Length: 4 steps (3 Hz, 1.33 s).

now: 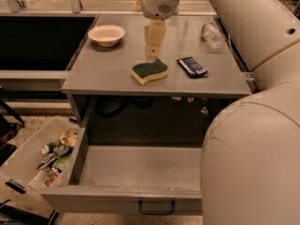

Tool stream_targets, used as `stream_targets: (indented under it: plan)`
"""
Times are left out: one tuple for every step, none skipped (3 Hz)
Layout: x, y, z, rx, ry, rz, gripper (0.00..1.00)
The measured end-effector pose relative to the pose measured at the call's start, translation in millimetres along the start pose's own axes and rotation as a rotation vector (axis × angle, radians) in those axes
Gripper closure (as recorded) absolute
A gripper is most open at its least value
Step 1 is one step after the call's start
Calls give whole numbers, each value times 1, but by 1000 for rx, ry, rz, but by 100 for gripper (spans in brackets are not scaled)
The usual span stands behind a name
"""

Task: Place sponge into top drawer

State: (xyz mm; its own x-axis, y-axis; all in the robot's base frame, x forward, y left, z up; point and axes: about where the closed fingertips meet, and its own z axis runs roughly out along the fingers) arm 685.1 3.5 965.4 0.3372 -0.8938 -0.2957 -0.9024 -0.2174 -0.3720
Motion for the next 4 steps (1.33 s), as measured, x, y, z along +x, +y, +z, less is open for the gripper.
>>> stream_targets:
  plan:
    - [2, 1, 7, 0, -12, -5, 0]
    - [20, 12, 36, -8, -77, 3, 0]
    - [20, 12, 36, -8, -77, 3, 0]
    - [39, 11, 71, -49, -141, 28, 0]
